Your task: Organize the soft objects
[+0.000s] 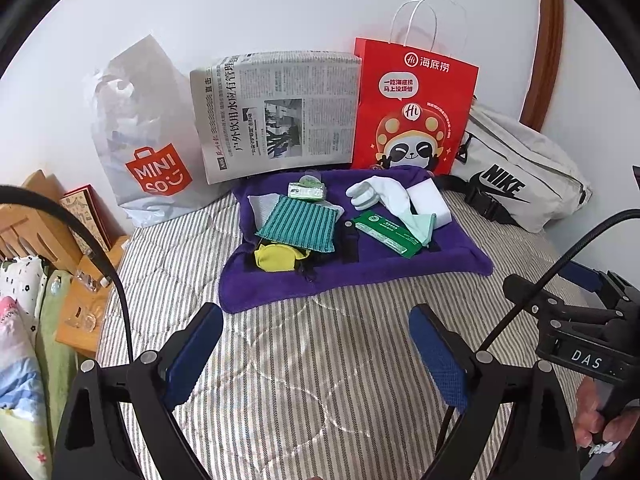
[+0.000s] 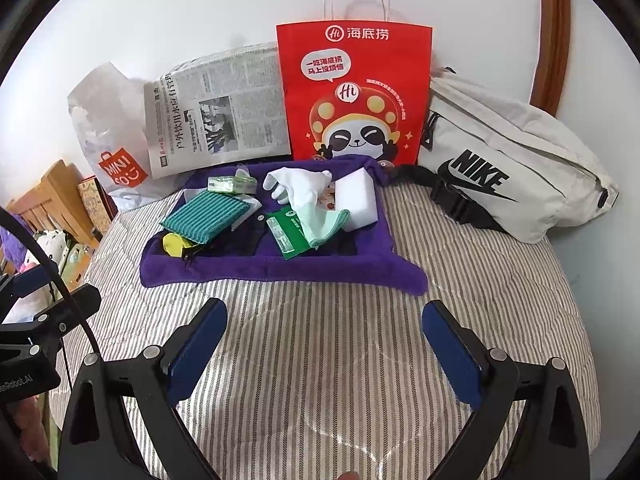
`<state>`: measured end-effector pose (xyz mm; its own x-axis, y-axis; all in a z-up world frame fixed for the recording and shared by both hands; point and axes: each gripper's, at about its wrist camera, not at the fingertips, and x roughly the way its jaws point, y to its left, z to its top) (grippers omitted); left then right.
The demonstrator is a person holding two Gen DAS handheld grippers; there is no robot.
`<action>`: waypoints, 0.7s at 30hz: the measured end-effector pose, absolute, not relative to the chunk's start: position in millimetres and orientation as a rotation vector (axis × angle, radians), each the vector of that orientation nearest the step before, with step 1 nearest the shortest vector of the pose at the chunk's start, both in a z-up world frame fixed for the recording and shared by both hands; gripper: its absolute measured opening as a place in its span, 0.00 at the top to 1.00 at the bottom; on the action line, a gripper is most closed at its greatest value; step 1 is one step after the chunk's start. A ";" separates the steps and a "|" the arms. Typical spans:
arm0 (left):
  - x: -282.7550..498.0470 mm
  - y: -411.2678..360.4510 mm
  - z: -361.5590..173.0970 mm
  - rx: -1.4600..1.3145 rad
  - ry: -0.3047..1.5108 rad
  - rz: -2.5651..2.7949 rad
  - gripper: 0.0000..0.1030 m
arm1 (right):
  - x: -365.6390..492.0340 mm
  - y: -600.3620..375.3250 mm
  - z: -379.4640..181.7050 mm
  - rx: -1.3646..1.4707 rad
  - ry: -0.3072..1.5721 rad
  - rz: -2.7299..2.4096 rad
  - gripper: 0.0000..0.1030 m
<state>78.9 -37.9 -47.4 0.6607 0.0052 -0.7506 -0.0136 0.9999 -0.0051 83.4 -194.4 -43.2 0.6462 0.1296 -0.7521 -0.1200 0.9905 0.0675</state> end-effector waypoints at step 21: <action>79.9 -38.0 -51.4 -0.008 0.858 0.010 0.08 | 84.2 -195.3 -45.9 0.013 0.866 0.139 0.06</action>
